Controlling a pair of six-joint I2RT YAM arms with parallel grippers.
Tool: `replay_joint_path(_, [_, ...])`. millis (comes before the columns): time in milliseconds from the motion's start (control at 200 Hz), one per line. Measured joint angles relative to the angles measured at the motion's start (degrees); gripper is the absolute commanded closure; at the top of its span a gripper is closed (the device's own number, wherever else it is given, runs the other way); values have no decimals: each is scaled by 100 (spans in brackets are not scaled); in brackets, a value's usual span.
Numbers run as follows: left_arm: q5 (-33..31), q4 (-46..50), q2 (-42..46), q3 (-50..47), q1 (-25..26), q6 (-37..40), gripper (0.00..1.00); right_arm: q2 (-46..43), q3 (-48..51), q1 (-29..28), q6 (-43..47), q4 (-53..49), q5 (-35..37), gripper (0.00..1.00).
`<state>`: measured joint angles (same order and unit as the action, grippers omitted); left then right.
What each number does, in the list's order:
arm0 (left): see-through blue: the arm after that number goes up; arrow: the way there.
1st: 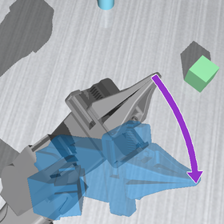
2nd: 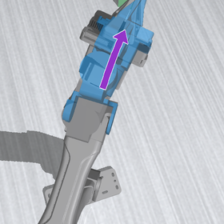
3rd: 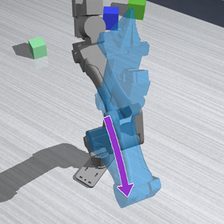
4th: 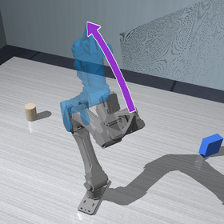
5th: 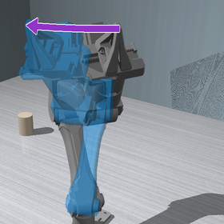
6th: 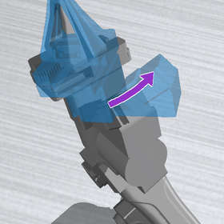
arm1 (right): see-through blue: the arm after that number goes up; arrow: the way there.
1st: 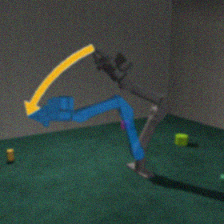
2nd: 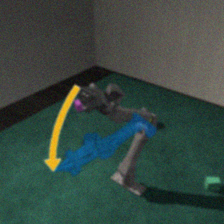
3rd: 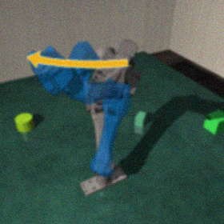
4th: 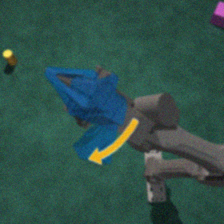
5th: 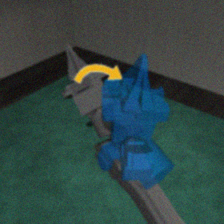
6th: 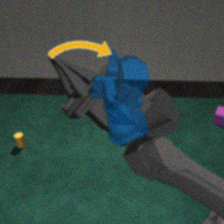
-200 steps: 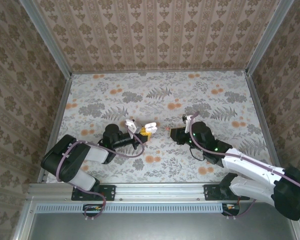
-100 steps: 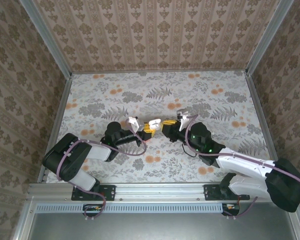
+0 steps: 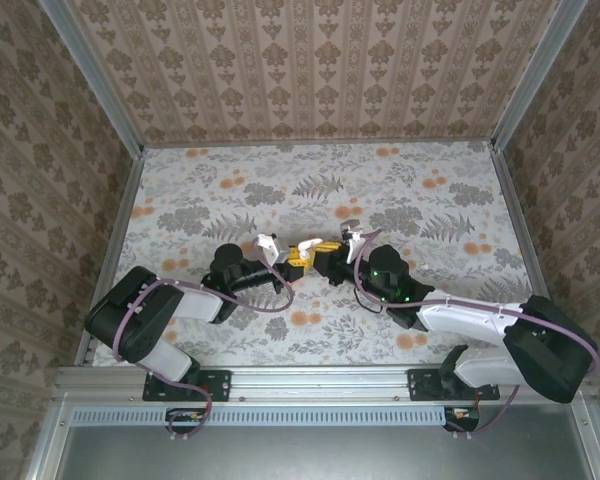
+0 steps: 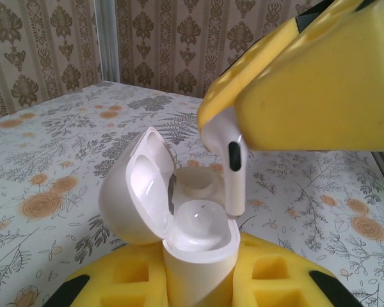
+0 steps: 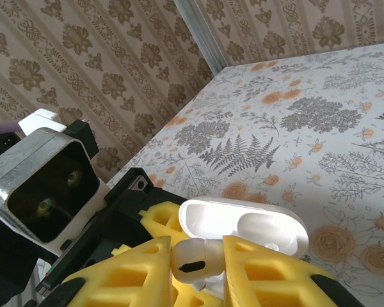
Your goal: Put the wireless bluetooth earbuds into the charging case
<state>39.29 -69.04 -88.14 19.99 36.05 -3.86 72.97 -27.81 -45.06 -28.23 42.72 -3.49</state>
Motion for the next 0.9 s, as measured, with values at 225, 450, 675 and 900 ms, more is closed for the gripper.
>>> replay_joint_path(225, [-2, 11, 24, 0, 0, 0, 88, 249, -101, -22, -7, 216, -66, 77])
replay_joint_path(450, [-11, 42, 76, 0, -2, 0, 88, 393, -146, -22, -26, 306, -131, 77])
replay_joint_path(675, [-9, 42, 90, 0, 0, 0, 88, 404, -149, -22, -44, 341, -138, 77])
replay_joint_path(900, [-11, 96, 131, 0, -2, 0, 88, 404, -149, -22, -44, 341, -149, 77])
